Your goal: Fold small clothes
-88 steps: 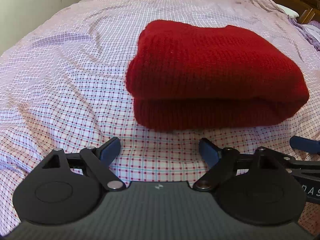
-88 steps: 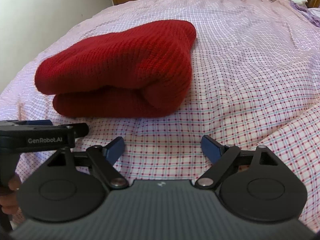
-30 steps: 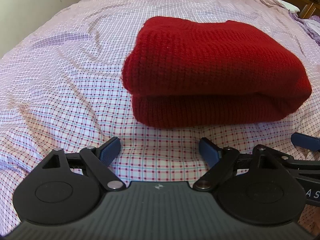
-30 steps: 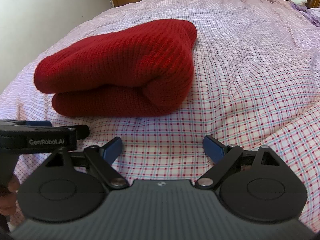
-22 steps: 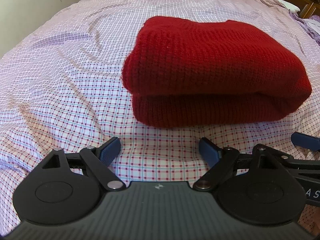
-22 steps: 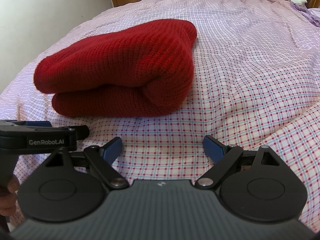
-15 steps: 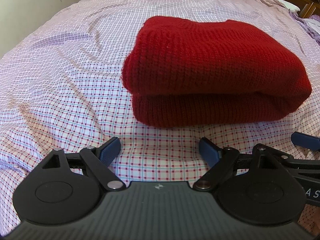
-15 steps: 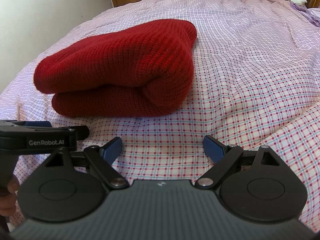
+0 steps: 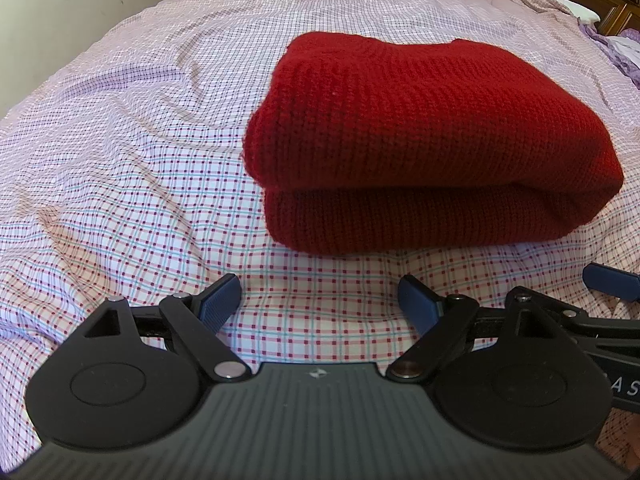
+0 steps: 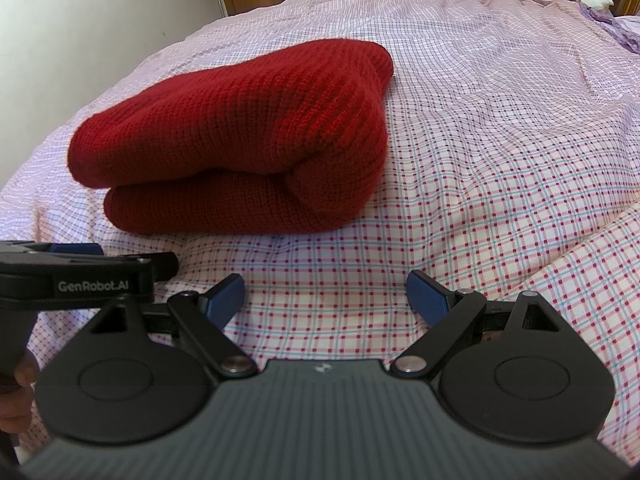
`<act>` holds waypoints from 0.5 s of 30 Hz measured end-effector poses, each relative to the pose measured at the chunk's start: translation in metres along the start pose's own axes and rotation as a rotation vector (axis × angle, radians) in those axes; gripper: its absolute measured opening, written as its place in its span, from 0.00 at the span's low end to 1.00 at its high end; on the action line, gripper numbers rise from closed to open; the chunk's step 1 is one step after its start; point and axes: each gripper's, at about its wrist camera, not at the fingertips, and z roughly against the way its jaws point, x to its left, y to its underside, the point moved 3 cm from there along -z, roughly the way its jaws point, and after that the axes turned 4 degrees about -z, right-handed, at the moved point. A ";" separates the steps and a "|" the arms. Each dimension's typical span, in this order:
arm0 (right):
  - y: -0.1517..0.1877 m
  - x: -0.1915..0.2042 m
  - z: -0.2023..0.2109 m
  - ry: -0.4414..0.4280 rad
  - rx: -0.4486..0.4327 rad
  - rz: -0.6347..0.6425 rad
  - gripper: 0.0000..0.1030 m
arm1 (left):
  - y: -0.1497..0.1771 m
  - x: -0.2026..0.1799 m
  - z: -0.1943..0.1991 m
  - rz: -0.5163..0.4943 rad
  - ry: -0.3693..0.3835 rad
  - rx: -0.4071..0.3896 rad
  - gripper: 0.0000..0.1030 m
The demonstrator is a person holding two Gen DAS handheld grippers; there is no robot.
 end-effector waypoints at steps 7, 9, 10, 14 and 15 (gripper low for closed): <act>0.000 0.000 0.000 0.001 0.000 0.000 0.88 | 0.000 -0.001 0.000 0.000 0.000 0.000 0.87; 0.000 0.000 0.000 0.001 0.000 0.000 0.88 | 0.000 -0.001 0.001 0.000 0.000 0.000 0.87; 0.000 0.000 0.000 0.001 0.000 0.000 0.88 | 0.000 -0.001 0.001 0.000 0.000 0.000 0.87; 0.000 0.001 0.000 0.001 0.000 0.000 0.88 | 0.000 -0.001 0.001 -0.001 -0.001 0.000 0.87; 0.000 0.001 0.000 0.001 0.000 0.000 0.88 | 0.000 -0.001 0.001 0.000 -0.001 0.000 0.87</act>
